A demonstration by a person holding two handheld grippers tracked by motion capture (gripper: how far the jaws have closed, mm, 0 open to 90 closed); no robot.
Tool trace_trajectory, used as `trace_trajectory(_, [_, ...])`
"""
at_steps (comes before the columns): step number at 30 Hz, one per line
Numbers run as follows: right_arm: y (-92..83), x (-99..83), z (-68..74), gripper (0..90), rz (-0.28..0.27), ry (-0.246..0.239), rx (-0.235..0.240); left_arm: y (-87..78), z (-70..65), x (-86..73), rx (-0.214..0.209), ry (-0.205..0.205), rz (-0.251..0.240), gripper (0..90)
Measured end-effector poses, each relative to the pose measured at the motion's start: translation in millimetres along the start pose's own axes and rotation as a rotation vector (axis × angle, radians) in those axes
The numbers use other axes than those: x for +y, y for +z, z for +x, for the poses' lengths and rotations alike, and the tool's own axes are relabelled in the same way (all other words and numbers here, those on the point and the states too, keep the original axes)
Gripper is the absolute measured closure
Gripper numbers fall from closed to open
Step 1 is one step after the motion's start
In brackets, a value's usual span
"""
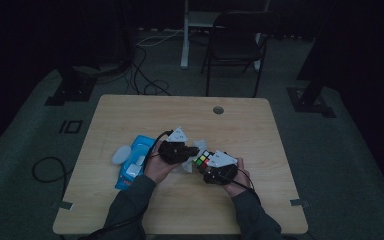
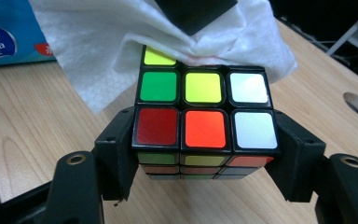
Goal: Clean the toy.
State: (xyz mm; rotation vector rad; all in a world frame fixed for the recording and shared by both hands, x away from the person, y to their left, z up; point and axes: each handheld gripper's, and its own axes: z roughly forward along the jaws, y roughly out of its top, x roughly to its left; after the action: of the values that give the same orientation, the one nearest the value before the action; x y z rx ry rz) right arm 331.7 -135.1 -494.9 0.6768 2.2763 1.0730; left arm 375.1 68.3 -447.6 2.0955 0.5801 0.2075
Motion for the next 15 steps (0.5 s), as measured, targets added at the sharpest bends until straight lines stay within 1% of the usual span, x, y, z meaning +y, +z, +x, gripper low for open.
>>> trace_trajectory(1, [0.1,0.0,-0.1,34.2,0.002,0.002,0.001,0.3,-1.0,-0.4,0.006,0.004,-0.001,86.7])
trace_trajectory(5, [1.0,0.6,-0.9,34.3,0.014,0.011,0.008,2.8,-4.8,-2.1,0.004,0.012,0.004,86.8])
trace_trajectory(12, [2.9,0.6,-2.5,34.2,0.031,0.026,0.015,7.9,-10.8,-4.0,-0.010,0.020,0.015,86.7])
trace_trajectory(15, [3.0,0.5,-3.0,34.2,0.030,0.033,0.015,9.2,-14.4,-4.1,-0.017,0.028,0.017,86.7])
